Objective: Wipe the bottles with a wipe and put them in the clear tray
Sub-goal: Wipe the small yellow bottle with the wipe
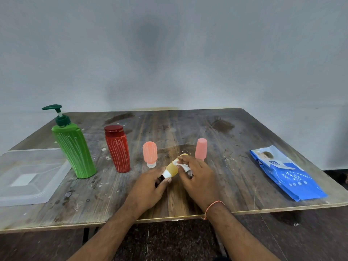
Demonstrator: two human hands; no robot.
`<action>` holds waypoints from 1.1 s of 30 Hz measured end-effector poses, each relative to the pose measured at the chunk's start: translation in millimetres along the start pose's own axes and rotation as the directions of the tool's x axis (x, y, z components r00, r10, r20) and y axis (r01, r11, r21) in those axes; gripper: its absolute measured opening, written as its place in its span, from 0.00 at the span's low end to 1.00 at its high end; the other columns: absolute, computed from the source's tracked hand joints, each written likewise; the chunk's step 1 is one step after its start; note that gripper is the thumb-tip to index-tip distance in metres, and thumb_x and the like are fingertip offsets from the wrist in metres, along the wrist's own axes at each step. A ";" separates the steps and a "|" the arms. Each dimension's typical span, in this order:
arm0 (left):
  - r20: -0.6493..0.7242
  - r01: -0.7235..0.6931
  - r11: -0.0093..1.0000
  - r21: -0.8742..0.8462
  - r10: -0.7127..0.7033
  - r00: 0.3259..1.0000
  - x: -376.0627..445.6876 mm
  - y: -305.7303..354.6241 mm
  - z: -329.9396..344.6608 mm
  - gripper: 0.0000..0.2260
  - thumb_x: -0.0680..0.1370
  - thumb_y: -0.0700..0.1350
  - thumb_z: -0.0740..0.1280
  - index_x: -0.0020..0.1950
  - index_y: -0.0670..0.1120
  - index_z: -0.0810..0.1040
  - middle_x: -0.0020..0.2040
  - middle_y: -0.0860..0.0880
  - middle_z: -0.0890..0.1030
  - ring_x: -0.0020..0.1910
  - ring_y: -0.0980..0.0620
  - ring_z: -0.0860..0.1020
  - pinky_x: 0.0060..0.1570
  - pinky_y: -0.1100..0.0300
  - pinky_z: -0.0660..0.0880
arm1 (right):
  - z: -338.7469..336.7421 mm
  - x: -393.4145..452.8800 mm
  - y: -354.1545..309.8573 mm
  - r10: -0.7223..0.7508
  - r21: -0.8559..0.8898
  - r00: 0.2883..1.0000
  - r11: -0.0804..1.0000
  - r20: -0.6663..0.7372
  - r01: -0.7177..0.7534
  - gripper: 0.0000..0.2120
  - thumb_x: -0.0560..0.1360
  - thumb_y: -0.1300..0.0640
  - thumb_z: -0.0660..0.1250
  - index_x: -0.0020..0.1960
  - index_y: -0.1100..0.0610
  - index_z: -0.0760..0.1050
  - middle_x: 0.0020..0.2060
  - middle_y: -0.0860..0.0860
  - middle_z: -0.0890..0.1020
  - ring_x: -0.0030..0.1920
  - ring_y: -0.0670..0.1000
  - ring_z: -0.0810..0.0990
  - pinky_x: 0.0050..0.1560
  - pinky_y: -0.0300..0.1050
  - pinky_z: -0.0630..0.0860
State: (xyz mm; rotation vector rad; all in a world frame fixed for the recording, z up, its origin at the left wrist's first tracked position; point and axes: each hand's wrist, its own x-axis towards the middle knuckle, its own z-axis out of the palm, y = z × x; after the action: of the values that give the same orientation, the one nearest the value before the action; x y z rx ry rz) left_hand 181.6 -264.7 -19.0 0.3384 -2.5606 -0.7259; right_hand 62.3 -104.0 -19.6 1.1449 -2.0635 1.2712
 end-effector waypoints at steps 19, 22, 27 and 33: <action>-0.042 0.032 0.999 0.041 -0.030 0.999 -1.6 3.2 -2.4 0.10 0.82 0.57 0.68 0.60 0.56 0.82 0.46 0.58 0.82 0.43 0.59 0.77 0.44 0.58 0.76 | 5.1 -0.7 -1.0 -0.161 -0.088 0.987 0.983 0.011 0.161 0.13 0.73 0.62 0.78 0.55 0.52 0.84 0.48 0.45 0.85 0.46 0.47 0.80 0.48 0.42 0.78; -0.039 0.023 0.999 0.035 -0.021 0.999 -1.9 4.0 -3.1 0.13 0.82 0.57 0.68 0.65 0.58 0.81 0.51 0.59 0.84 0.47 0.60 0.78 0.48 0.60 0.77 | 5.1 -0.6 -0.5 -0.165 -0.077 0.986 0.983 0.023 0.166 0.14 0.74 0.62 0.78 0.58 0.52 0.84 0.49 0.45 0.85 0.47 0.47 0.79 0.49 0.41 0.76; -0.027 0.022 1.000 -0.001 -0.022 0.999 -2.3 5.7 -5.5 0.13 0.82 0.55 0.68 0.66 0.57 0.82 0.52 0.58 0.85 0.48 0.60 0.79 0.49 0.58 0.78 | 4.2 -2.7 -2.5 -0.222 -0.059 0.972 0.972 0.074 0.226 0.11 0.74 0.61 0.77 0.55 0.51 0.84 0.48 0.44 0.85 0.46 0.47 0.80 0.47 0.40 0.77; -0.030 0.049 0.997 -0.066 -0.051 0.998 -0.9 5.0 -5.1 0.06 0.82 0.55 0.70 0.57 0.59 0.83 0.44 0.59 0.82 0.46 0.60 0.78 0.44 0.58 0.77 | 4.4 -0.7 -3.0 -0.183 -0.064 0.983 0.981 0.028 0.185 0.14 0.74 0.61 0.79 0.58 0.52 0.84 0.48 0.46 0.85 0.46 0.46 0.79 0.47 0.39 0.76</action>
State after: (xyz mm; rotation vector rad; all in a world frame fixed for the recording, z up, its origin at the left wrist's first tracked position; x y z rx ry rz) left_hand 184.3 -262.4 -12.6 0.3907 -2.5002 -0.8137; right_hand 65.4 -108.3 -20.8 1.2917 -1.9484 1.0988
